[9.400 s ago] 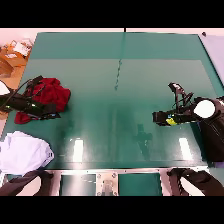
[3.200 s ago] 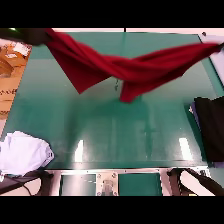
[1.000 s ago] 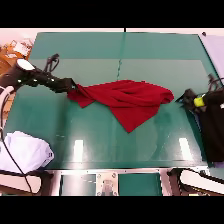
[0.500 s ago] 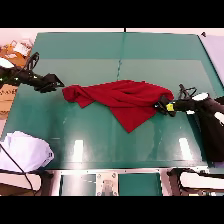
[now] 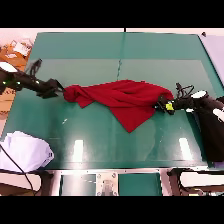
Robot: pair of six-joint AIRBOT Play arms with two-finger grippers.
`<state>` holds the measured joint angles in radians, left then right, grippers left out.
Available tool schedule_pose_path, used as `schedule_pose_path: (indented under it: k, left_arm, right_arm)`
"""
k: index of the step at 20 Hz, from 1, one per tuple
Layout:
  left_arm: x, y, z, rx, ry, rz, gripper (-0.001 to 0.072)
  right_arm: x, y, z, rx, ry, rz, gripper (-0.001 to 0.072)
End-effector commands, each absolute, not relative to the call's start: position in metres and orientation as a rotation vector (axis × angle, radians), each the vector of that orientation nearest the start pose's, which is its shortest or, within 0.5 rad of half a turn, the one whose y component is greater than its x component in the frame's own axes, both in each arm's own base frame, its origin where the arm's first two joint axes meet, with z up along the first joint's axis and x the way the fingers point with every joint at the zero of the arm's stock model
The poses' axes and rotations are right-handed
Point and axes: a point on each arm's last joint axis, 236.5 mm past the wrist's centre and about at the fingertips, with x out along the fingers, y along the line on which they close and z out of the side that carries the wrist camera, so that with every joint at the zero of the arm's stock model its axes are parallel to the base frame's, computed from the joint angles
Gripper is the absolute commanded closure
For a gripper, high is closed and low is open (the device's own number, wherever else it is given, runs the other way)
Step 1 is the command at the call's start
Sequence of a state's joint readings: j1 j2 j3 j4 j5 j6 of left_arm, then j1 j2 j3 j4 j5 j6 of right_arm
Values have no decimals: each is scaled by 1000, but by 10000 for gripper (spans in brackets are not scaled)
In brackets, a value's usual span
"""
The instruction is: Fold the shirts.
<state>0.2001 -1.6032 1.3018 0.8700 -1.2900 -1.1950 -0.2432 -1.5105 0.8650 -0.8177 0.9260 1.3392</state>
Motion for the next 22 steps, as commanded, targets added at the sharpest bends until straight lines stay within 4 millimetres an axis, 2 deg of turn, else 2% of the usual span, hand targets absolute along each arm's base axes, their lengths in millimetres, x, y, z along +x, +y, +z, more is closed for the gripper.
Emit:
schedule_pose_path:
  k: [1,2,4,7,10,13,14,15,16,18,19,20,22]
  left_arm:
    - [413,-85,-49,-523,1342,-480,8]
    - [421,-86,-50,-505,1309,-470,74]
    - [440,-74,-50,-489,1232,-417,680]
    - [451,-66,-52,-469,1194,-378,686]
    - [446,-56,-59,-407,1216,-356,687]
    - [429,-28,-72,-281,1320,-279,685]
    - [420,-27,-69,-248,1362,-300,574]
    - [417,-27,-61,-222,1378,-331,126]
    - [424,-27,-49,-214,1359,-338,9]
    - [455,-23,-23,-180,1250,-326,16]
    - [466,-21,-17,-176,1206,-314,16]
    - [469,-22,-20,-188,1196,-311,16]
    - [457,-32,-43,-243,1271,-342,16]
  right_arm:
    - [366,34,-113,805,1367,95,692]
    - [366,34,-113,805,1367,95,692]
    - [365,34,-113,805,1369,96,691]
    - [364,34,-113,802,1375,99,692]
    - [361,31,-112,803,1383,104,692]
    - [353,21,-111,830,1407,99,692]
    - [350,20,-111,835,1416,101,692]
    - [348,21,-111,830,1424,108,692]
    - [348,21,-111,829,1424,111,692]
    - [348,23,-110,829,1423,114,691]
    - [348,22,-110,829,1423,113,692]
    - [348,22,-110,829,1423,113,692]
    - [350,21,-111,828,1417,109,692]
